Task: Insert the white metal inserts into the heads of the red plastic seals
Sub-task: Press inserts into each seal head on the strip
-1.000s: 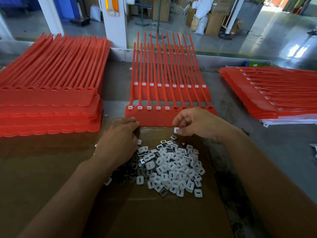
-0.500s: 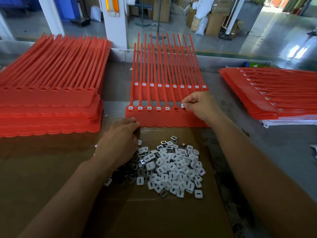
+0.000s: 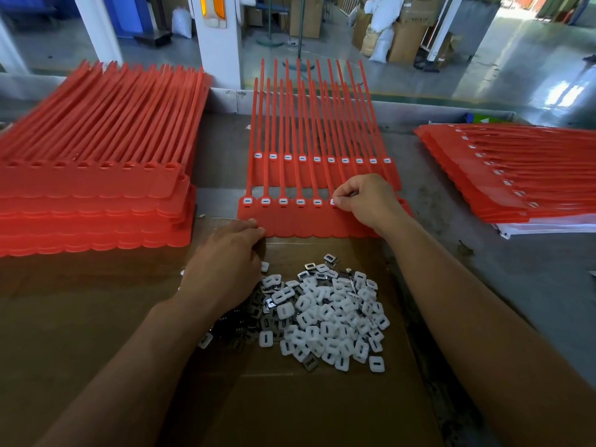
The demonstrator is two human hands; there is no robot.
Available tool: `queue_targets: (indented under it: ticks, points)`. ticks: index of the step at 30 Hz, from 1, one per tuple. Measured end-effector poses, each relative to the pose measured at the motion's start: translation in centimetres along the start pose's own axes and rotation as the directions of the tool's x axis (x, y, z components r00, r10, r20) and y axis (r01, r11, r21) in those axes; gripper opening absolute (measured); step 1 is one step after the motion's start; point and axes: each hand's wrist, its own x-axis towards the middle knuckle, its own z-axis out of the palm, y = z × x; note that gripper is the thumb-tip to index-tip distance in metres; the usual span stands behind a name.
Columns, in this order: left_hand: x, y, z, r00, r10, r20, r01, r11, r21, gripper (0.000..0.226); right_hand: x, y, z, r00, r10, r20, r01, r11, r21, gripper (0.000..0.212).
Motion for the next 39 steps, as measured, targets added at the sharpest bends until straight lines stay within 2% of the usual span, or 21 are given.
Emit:
queue_targets:
  ticks: [6,12,17,20,25,30,33,35,39]
  points:
    - [0.0,0.1,0.0,1.000,-0.011,0.003,0.011,1.000,-0.001,0.046,0.2,-0.3,0.1,1.000,-0.006,0.003,0.006,0.998,-0.059,0.021]
    - [-0.1,0.1,-0.1,1.000,-0.013,0.013,0.014,1.000,-0.008,0.046,0.8,-1.0,-0.2,0.994,0.104,0.020,-0.104,0.995,-0.002,0.007]
    - [0.0,0.1,-0.2,1.000,-0.015,0.014,0.015,1.000,-0.008,0.045,1.9,-1.4,-0.6,0.965,0.246,0.090,-0.250,0.967,0.046,0.012]
    - [-0.1,0.1,-0.1,1.000,-0.013,0.014,0.013,1.000,-0.013,0.046,2.2,-1.5,-0.6,0.957,0.271,0.106,-0.278,0.959,0.056,0.017]
    - [-0.1,0.2,-0.1,1.000,-0.010,0.007,0.010,1.000,-0.013,0.045,2.3,-1.5,-0.7,0.955,0.270,0.119,-0.277,0.960,0.045,0.022]
    - [-0.2,0.3,-0.2,1.000,-0.006,0.004,0.006,1.000,-0.018,0.043,2.1,-1.4,-0.6,0.962,0.257,0.094,-0.263,0.963,0.063,0.018]
    - [-0.2,0.3,-0.2,1.000,-0.009,0.009,0.009,1.000,-0.012,0.044,1.5,-1.3,-0.4,0.974,0.217,0.063,-0.219,0.975,0.037,0.010]
    - [-0.2,0.3,-0.2,1.000,-0.011,0.011,0.011,1.000,-0.010,0.044,1.1,-1.1,-0.3,0.983,0.181,0.040,-0.182,0.983,0.027,0.013]
    - [-0.1,0.2,-0.1,1.000,-0.015,0.014,0.015,1.000,-0.009,0.045,-0.1,-0.8,-0.7,0.992,0.107,0.069,-0.114,0.987,0.114,0.012]
